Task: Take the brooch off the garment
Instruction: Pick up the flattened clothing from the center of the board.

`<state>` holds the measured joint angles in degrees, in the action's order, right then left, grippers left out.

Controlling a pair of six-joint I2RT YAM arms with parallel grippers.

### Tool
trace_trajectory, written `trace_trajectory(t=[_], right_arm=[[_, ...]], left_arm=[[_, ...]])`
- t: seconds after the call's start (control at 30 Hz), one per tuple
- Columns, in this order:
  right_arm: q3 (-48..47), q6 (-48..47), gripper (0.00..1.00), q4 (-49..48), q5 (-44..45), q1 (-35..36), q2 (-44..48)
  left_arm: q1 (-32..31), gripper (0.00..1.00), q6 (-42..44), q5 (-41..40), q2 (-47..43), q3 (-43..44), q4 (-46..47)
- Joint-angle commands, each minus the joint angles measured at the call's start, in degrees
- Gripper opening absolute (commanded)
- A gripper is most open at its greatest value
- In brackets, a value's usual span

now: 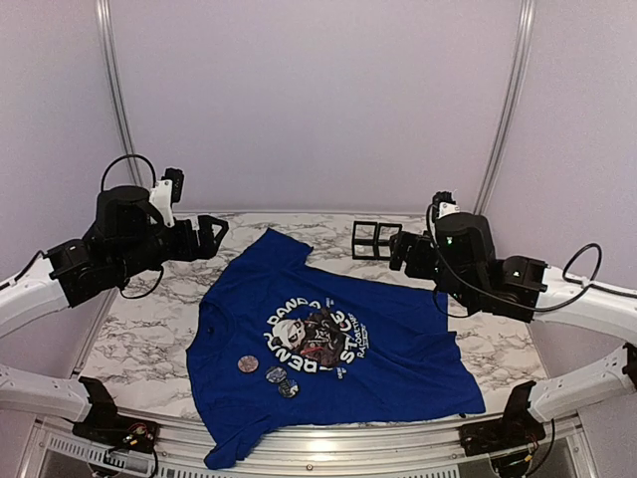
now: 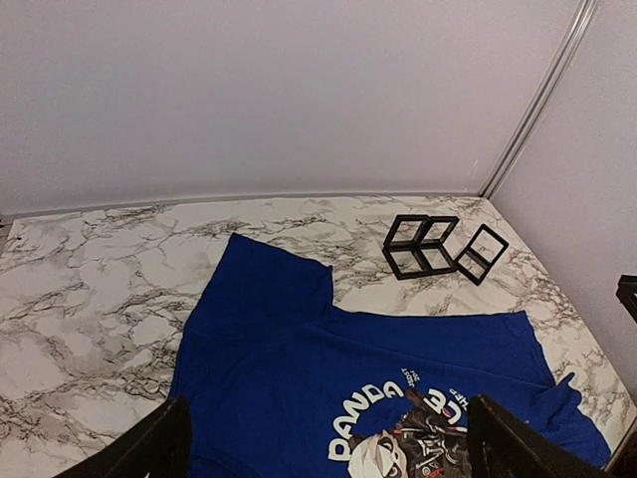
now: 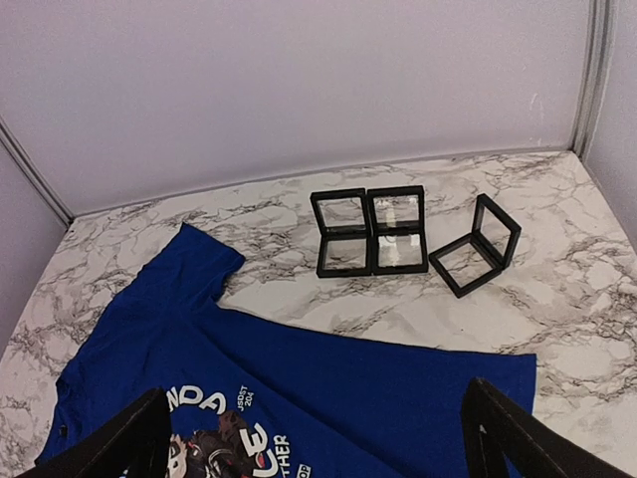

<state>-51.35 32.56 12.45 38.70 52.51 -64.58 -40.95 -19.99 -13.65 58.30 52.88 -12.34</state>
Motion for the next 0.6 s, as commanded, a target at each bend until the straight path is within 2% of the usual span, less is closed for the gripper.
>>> trace_trajectory(t=[0.0,0.3,0.57], right_arm=[[0.7,-2.9,0.99,-1.9,-3.4,-2.0,-1.0],[-0.1,-10.6,0.98,-4.3,-9.9,-3.3,-7.0],[-8.2,-14.3,0.95,-3.6,-16.6,2.2,-24.3]], left_arm=[[-1.8,0.99,-1.6,-4.8,2.9,0.6,1.2],[-2.3,0.99,-4.3,-7.1,5.4,-2.0,2.4],[-2.4,0.99,-10.8,-5.5,3.4,-8.8,0.4]])
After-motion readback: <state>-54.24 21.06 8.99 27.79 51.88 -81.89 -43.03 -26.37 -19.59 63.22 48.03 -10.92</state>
